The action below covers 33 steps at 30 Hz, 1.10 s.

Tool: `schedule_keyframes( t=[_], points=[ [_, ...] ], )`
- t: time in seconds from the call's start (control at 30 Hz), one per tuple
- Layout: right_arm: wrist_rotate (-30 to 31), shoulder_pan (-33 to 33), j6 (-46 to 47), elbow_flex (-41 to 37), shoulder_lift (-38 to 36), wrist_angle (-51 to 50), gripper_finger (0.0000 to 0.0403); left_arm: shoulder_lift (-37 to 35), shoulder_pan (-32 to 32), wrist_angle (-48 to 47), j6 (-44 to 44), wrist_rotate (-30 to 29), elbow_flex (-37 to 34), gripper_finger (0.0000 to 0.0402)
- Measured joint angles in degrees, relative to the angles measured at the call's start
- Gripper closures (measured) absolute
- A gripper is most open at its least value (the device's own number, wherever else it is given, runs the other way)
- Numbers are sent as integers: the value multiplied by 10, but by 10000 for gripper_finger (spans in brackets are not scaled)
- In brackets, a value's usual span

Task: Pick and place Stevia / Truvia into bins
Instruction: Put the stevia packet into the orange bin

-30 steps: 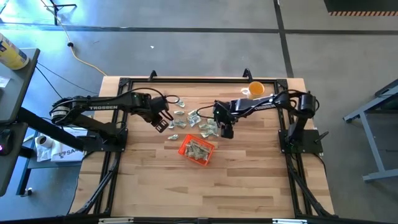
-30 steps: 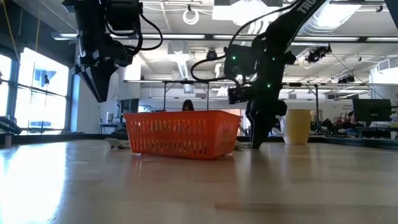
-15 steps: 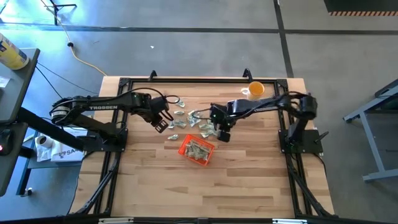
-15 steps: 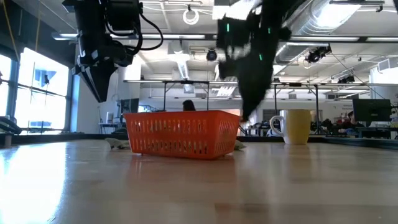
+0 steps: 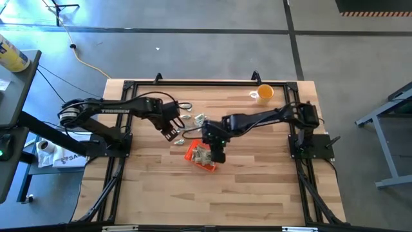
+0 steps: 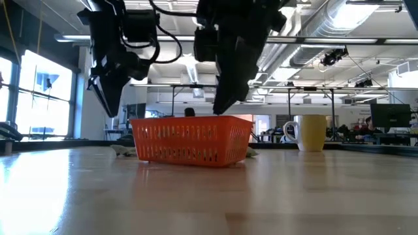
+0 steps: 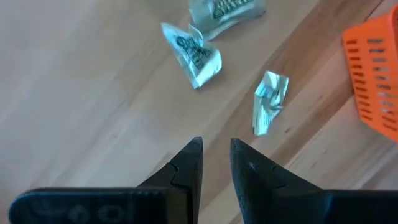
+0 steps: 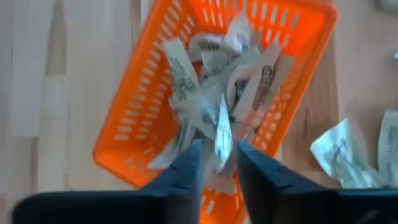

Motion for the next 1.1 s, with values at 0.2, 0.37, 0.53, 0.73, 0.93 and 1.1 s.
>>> schedule_keyframes(
  t=[0.2,0.37,0.53,0.73,0.93,1.1],
  points=[
    [47,13,37,0,-6,-16,197,35,-2,10,4,-16,0,286],
    [122,24,42,2,-29,-54,122,40,-2,79,2,-31,0,271],
    [134,24,76,1,-36,-97,89,45,-2,107,-21,-53,0,197],
    [153,28,92,1,-35,-105,87,93,-2,108,-20,-60,0,114],
    [160,28,108,1,-35,-109,87,155,-1,128,-2,-56,0,112],
    [160,28,122,1,-35,-121,87,190,3,143,39,-49,2,190]
  ],
)
